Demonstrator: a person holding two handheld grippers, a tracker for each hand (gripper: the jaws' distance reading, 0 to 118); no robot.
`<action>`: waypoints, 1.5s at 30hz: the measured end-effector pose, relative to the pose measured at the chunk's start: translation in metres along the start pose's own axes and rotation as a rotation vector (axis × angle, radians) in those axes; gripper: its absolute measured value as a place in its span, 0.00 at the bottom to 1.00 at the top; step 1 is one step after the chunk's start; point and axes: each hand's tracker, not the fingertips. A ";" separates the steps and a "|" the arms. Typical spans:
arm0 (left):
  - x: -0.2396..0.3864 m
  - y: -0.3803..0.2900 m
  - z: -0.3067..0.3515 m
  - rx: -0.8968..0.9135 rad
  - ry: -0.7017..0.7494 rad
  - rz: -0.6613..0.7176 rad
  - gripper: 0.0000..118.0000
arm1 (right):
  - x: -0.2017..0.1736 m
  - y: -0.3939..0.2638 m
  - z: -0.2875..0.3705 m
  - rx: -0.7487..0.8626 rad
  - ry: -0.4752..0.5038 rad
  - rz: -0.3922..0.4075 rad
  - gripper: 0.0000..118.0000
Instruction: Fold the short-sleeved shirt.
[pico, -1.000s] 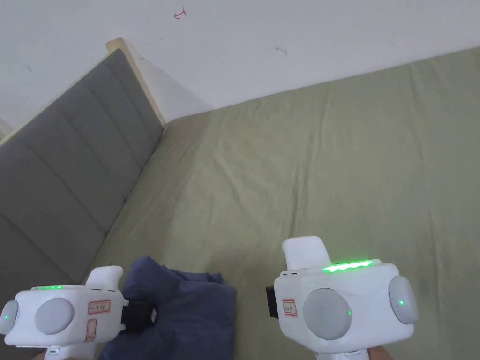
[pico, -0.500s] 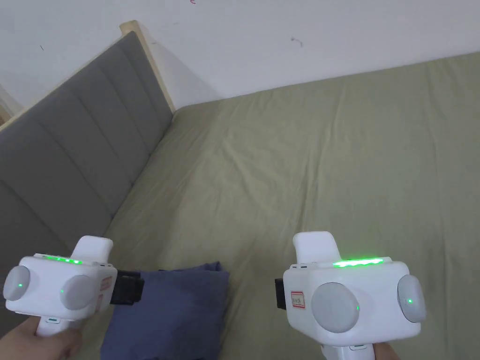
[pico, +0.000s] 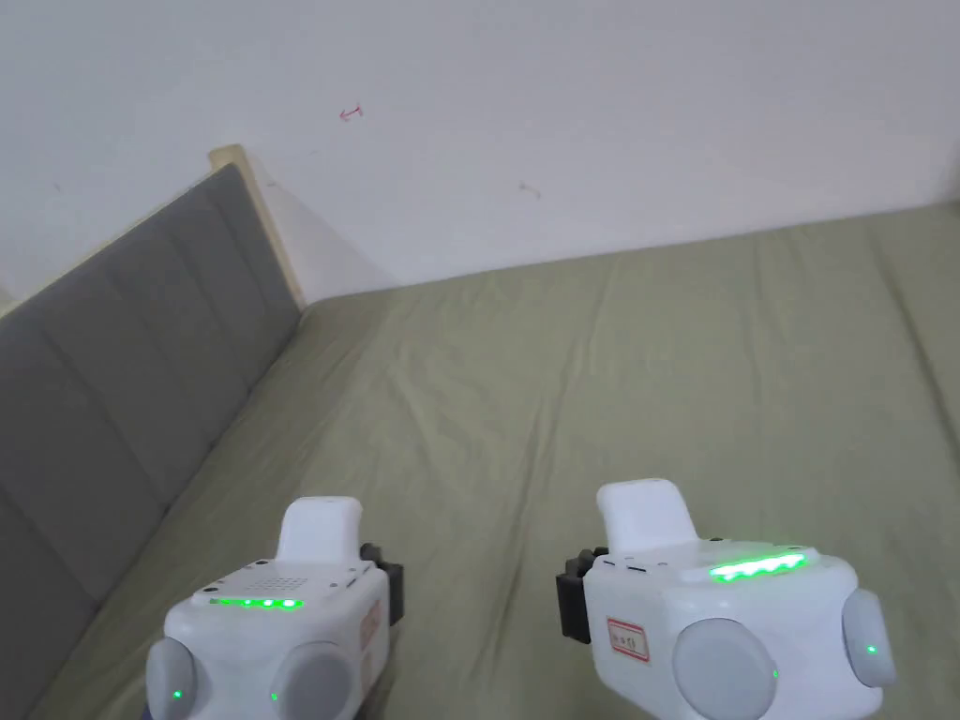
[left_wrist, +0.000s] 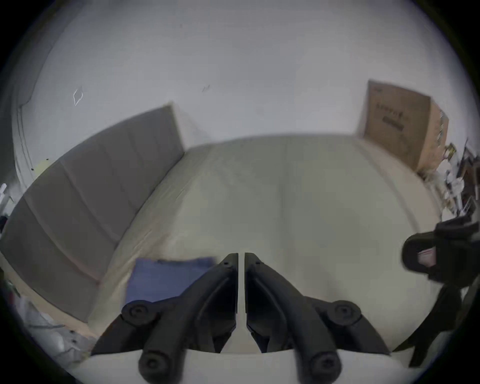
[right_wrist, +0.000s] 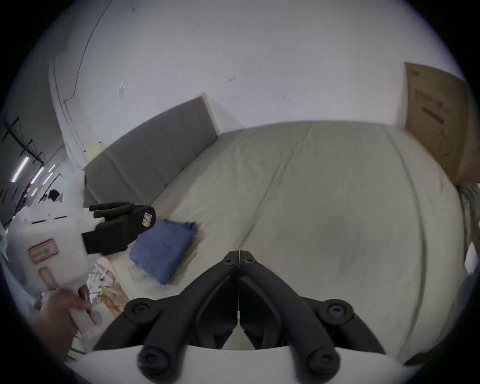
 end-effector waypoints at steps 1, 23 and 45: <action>0.020 0.007 0.007 0.031 -0.054 0.007 0.03 | 0.011 0.004 0.013 0.033 -0.035 -0.004 0.01; 0.170 0.063 0.143 0.640 -0.046 0.087 0.88 | 0.131 0.040 0.217 0.643 -0.384 0.138 0.33; 0.159 0.052 0.138 0.557 -0.018 0.020 1.00 | 0.126 0.024 0.216 0.681 -0.430 0.152 1.00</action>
